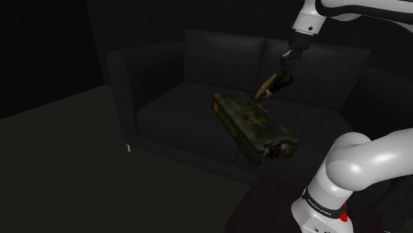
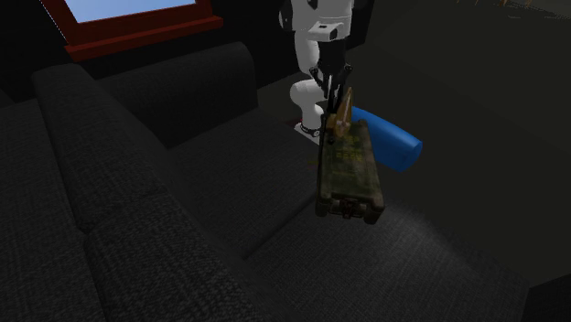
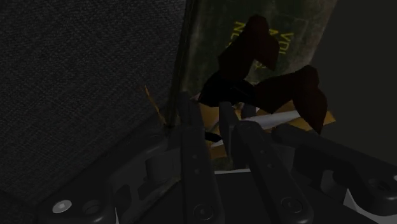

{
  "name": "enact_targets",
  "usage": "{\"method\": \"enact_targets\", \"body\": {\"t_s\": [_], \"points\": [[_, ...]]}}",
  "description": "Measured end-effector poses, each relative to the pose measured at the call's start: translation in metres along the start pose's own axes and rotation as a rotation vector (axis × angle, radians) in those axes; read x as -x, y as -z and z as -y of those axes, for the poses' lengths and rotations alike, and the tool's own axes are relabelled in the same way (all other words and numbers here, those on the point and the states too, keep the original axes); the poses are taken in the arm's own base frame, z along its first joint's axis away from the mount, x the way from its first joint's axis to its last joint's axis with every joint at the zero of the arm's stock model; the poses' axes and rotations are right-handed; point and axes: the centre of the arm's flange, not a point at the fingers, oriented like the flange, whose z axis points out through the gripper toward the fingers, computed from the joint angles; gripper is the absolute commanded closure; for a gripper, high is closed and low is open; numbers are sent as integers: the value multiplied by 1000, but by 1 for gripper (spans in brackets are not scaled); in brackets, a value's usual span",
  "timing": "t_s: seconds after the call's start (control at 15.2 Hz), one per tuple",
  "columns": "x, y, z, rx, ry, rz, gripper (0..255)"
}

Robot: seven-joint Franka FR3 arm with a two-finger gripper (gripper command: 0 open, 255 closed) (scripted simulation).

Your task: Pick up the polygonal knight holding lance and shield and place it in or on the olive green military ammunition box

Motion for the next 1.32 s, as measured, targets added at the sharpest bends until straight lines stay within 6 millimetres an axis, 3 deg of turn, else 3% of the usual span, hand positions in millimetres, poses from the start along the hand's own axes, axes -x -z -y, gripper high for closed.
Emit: {"method": "enact_targets", "body": {"t_s": [0.33, 0.73, 1.32], "points": [[28, 8, 51, 1, 0, -1, 255], [35, -15, 56, -3, 3, -8, 255], [40, -66, 52, 0, 0, -1, 255]]}}
